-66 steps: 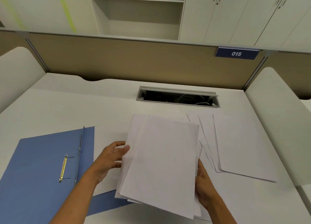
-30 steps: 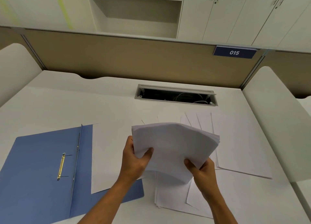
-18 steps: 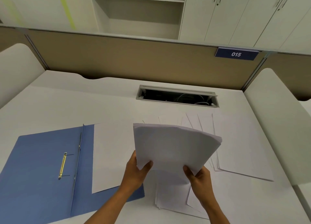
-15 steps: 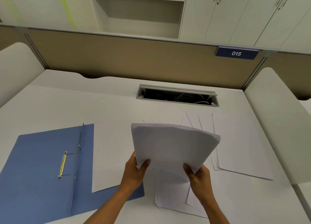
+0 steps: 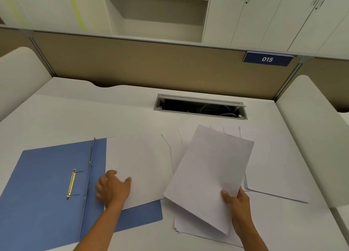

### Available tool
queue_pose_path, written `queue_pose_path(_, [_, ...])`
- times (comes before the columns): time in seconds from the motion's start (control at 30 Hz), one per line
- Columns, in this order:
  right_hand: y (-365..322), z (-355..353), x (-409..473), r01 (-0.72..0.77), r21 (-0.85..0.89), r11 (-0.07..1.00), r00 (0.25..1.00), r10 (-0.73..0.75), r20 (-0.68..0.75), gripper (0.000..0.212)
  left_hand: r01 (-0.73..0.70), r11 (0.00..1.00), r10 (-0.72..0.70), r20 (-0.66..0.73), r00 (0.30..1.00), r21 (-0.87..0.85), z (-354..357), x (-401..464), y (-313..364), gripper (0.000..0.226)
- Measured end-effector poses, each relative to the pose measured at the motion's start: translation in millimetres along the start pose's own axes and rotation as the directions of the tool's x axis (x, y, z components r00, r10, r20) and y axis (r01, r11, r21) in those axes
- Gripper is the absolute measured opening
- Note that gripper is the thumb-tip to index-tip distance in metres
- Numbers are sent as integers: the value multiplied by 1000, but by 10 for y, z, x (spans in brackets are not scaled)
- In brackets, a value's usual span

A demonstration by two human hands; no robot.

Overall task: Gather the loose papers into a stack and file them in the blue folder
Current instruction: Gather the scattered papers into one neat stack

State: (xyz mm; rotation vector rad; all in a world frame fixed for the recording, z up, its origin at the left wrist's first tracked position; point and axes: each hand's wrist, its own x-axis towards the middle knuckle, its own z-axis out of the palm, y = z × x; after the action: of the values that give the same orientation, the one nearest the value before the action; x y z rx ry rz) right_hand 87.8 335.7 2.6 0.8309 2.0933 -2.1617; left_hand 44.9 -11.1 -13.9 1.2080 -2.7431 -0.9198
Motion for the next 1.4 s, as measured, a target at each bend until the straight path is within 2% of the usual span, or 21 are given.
queue_pose_path(0.07, [75, -24, 29, -27, -8, 1000, 1000, 27, 3, 32, 64, 997, -63, -18, 998, 33, -13, 49, -58, 77])
queue_pose_path(0.17, [196, -37, 76, -60, -32, 998, 998, 60, 9, 37, 62, 998, -61, -28, 998, 23, 5, 89, -68, 90])
queue_pose_path(0.4, [251, -19, 116, -34, -53, 998, 999, 34, -1, 48, 86, 990, -80, 54, 995, -112, -55, 179, -25, 95])
queue_pose_path(0.57, [259, -32, 94, -30, -40, 999, 999, 31, 28, 55, 81, 933, -38, 129, 991, -350, -144, 193, 44, 98])
queue_pose_path(0.7, [279, -61, 71, -11, -28, 1000, 998, 13, 56, 60, 85, 834, 24, 189, 982, -545, -294, 139, 138, 92])
queue_pose_path(0.83, [306, -96, 61, -19, -6, 1000, 998, 19, 60, 59, -53, 776, 233, 208, 950, -628, -610, 62, 444, 59])
queue_pose_path(0.9, [326, -113, 60, -32, 18, 999, 998, 31, 61, 60, -131, 749, 342, 210, 916, -649, -803, 1, 632, 52])
queue_pose_path(1.0, [333, -118, 40, -52, 54, 997, 995, 47, 84, 60, -164, 629, 505, 239, 829, -760, -1084, -189, 913, 54])
queue_pose_path(1.1, [339, -86, 2, -60, 50, 997, 992, 54, 117, 61, -25, 387, 642, 250, 725, -922, -1217, -387, 1109, 44])
queue_pose_path(1.13, [337, -68, -15, -64, 46, 997, 991, 57, 124, 61, 30, 335, 661, 257, 705, -942, -1203, -429, 1148, 44])
queue_pose_path(1.2, [332, -31, -50, -73, 45, 996, 986, 66, 153, 63, 118, 295, 673, 294, 679, -948, -1106, -483, 1162, 45])
queue_pose_path(1.27, [310, 14, -85, -77, 35, 996, 980, 69, 188, 65, 165, 342, 671, 363, 647, -925, -979, -520, 1138, 46])
queue_pose_path(1.37, [237, 68, -121, -51, 5, 999, 967, 48, 250, 65, 143, 571, 601, 530, 599, -809, -710, -536, 1021, 66])
queue_pose_path(1.4, [202, 77, -131, -43, -1, 999, 964, 42, 262, 64, 129, 638, 556, 570, 605, -759, -616, -551, 980, 68])
